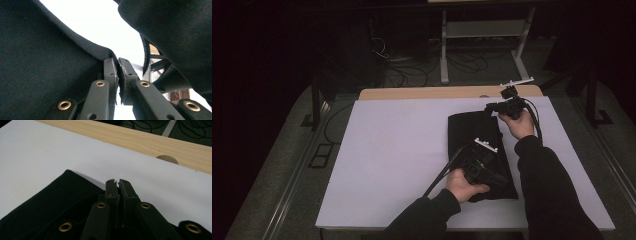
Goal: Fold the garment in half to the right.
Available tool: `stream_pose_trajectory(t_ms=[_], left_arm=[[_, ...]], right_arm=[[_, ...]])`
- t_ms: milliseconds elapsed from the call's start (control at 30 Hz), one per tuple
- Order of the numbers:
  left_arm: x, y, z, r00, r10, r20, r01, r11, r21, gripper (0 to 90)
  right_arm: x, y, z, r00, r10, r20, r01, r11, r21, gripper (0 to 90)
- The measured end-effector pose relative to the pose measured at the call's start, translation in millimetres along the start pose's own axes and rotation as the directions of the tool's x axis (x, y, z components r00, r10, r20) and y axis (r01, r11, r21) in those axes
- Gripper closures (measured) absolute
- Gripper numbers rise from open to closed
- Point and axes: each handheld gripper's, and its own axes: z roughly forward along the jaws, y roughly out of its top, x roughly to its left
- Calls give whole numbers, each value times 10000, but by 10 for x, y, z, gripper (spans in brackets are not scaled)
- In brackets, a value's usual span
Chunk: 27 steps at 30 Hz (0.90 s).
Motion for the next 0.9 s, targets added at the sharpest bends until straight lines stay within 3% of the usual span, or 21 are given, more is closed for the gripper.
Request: stream_pose_trajectory(t_ms=[233,533,900], left_arm=[[-2,25,108,9999,44,-156,-37,9991,414,839],[-2,62,206,9998,68,-192,-60,9993,380,839],[-2,68,324,9994,151,-310,-128,9974,705,839]], right_arm=[[-46,-12,11,9995,286,154,-287,9996,51,847],[-89,-33,26,9992,315,242,-315,9995,-18,847],[-121,-63,47,9994,283,213,-280,9995,-137,845]])
